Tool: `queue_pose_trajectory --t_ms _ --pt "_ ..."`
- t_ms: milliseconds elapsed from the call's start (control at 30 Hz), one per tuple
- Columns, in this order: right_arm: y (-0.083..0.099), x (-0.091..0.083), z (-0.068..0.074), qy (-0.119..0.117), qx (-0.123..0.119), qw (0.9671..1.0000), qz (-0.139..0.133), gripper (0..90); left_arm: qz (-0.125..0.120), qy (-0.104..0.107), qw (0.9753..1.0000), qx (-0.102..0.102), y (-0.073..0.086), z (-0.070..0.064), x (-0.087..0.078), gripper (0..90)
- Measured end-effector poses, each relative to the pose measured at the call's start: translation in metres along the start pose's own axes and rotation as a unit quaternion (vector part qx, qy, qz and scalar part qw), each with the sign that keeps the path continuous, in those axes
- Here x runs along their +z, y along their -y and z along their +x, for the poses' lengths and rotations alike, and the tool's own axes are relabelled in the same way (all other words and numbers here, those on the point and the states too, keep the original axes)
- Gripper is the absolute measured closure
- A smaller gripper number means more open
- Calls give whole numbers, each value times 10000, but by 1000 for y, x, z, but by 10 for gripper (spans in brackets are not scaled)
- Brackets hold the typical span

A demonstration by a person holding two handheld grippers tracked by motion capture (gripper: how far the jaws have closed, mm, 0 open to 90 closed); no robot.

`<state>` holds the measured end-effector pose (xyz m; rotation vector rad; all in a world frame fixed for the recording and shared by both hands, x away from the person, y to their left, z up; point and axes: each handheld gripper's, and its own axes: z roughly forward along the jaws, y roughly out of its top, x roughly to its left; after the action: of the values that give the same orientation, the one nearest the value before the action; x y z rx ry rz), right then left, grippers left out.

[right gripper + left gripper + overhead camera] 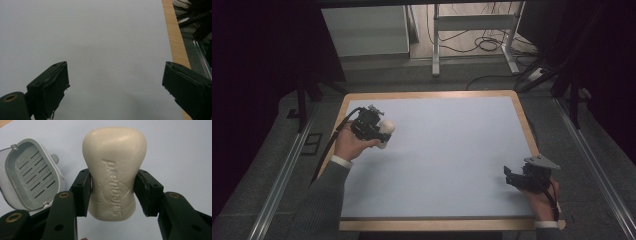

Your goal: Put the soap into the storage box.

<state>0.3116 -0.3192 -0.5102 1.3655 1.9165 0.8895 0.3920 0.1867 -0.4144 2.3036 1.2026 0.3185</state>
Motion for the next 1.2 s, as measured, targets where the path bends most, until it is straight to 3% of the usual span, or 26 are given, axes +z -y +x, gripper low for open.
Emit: queue_pose_trajectory --t_ms 1200 --pt "2 1 -2 40 21 10000 56 66 130 -286 9990 -331 -6 39 -6 499"
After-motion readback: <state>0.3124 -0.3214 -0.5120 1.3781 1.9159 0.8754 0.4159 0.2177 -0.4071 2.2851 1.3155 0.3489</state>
